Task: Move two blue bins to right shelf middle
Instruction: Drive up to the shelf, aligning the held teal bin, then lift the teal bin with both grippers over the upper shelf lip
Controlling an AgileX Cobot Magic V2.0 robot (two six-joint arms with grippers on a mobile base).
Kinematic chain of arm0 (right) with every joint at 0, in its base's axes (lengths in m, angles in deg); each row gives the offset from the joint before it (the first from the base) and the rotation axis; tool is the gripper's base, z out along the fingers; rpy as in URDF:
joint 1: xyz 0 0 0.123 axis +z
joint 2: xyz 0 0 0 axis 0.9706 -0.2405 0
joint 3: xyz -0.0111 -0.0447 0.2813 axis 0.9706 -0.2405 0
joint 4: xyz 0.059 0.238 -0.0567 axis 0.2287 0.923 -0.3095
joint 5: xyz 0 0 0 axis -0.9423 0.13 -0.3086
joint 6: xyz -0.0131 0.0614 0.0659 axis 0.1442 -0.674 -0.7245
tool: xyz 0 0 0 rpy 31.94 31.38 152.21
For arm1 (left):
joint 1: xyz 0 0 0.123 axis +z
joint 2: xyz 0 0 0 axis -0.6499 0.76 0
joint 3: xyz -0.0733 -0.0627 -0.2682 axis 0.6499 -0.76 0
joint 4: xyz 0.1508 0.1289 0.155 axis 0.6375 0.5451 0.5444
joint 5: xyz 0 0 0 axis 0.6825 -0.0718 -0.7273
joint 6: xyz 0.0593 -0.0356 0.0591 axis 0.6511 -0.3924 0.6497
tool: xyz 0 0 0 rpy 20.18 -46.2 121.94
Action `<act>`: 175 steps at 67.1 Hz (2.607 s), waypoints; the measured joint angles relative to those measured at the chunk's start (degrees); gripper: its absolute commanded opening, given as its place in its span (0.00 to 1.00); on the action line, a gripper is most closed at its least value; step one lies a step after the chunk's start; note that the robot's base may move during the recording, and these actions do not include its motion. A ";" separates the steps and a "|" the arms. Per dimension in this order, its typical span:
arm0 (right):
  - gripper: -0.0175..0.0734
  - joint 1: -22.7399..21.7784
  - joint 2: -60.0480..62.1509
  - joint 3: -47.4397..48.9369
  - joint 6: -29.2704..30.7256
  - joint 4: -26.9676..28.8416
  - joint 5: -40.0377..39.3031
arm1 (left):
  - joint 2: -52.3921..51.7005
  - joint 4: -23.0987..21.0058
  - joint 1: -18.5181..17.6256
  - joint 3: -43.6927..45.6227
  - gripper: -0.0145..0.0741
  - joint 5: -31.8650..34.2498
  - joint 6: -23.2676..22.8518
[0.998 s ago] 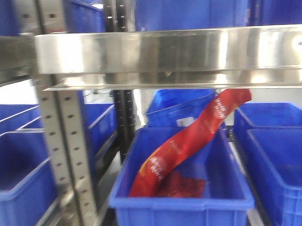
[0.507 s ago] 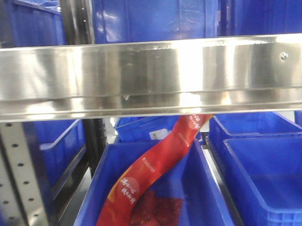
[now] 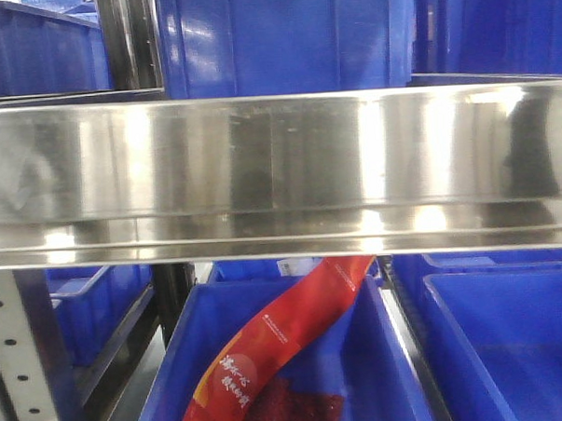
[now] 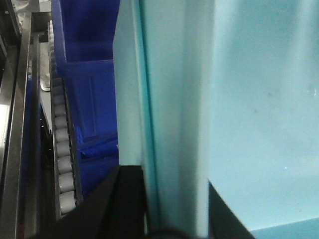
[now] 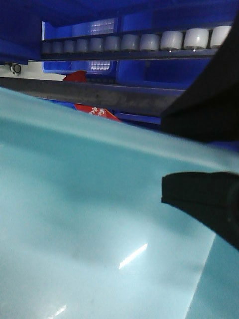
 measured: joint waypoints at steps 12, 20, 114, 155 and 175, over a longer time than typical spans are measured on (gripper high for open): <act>0.02 0.00 0.00 0.00 0.00 0.00 0.00 | 0.00 0.00 0.00 0.00 0.04 0.00 0.00; 0.02 0.00 0.00 0.00 0.00 0.00 0.00 | 0.00 0.00 0.00 0.00 0.04 0.00 0.00; 0.02 0.00 0.00 0.00 0.00 0.00 -2.18 | 0.00 0.42 0.00 0.00 0.04 0.84 -0.10; 0.02 0.00 -3.64 -2.19 0.10 1.60 4.40 | 1.69 1.62 0.00 -6.65 0.04 -10.80 -1.20; 0.02 0.00 -9.51 -5.37 0.33 1.69 4.53 | 6.09 3.27 0.00 -11.99 0.04 -8.78 -1.31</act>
